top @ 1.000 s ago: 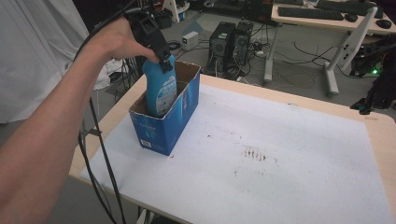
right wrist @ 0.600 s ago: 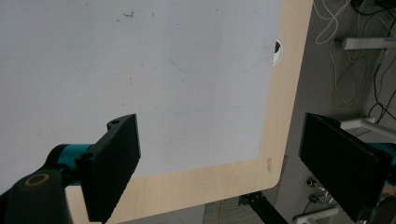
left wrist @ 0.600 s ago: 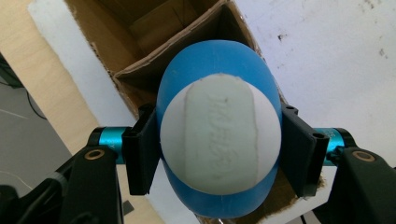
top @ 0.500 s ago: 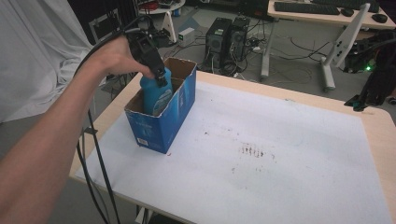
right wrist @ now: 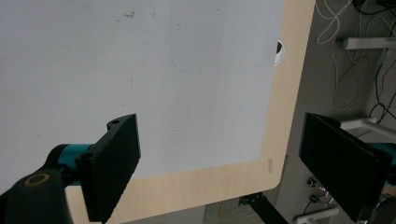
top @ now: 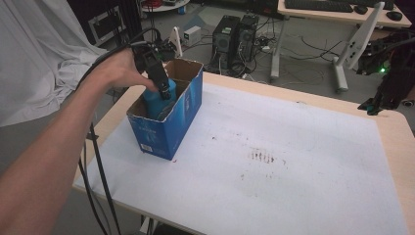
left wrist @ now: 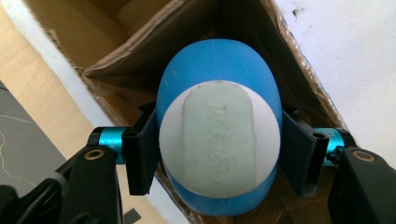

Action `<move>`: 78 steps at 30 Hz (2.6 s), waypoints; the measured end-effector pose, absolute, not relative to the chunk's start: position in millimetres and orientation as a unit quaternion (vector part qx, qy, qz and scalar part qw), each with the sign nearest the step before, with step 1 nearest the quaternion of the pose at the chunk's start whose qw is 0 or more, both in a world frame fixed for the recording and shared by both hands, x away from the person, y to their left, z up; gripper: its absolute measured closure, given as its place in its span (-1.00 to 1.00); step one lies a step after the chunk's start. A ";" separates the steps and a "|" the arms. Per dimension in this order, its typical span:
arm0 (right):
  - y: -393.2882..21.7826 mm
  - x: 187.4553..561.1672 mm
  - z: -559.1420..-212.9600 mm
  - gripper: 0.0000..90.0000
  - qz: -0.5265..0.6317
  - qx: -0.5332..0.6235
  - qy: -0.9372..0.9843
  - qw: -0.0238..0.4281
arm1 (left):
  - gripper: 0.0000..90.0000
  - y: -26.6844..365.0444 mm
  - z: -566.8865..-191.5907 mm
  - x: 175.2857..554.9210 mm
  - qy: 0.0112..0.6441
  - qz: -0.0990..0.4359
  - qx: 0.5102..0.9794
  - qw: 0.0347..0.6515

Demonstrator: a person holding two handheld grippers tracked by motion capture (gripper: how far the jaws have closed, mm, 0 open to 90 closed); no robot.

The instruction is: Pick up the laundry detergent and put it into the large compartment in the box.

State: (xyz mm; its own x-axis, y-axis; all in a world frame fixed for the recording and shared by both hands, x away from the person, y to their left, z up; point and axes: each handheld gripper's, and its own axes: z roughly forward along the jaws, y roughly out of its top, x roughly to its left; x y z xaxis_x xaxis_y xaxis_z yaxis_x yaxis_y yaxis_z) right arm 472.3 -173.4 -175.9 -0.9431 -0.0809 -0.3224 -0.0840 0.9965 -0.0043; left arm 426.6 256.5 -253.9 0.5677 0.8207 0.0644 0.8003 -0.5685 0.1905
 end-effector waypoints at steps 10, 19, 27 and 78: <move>-173.3 472.7 -177.3 -0.74 0.006 -0.043 0.986 0.163 | -0.16 254.2 -266.5 428.7 0.444 0.070 0.891 0.056; -172.4 473.7 -179.0 -0.74 0.004 -0.042 0.986 0.162 | -0.16 254.5 -271.1 428.7 0.439 0.071 0.894 0.055; -171.2 474.1 -180.2 -0.74 0.007 -0.045 0.986 0.162 | -0.16 254.8 -272.4 423.5 0.423 0.080 0.901 0.059; -170.1 474.6 -181.4 -0.74 0.003 -0.042 0.986 0.159 | -0.27 259.8 -276.2 426.6 0.431 0.055 0.898 0.074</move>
State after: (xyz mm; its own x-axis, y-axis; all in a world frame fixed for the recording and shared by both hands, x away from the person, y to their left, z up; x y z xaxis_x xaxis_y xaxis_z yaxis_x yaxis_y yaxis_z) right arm 474.6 -170.1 -181.4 -0.9458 -0.0828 -0.3141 -0.0846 0.9964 -0.0080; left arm 426.6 259.8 -276.2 0.6228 0.7816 0.0345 0.7654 -0.6179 0.1799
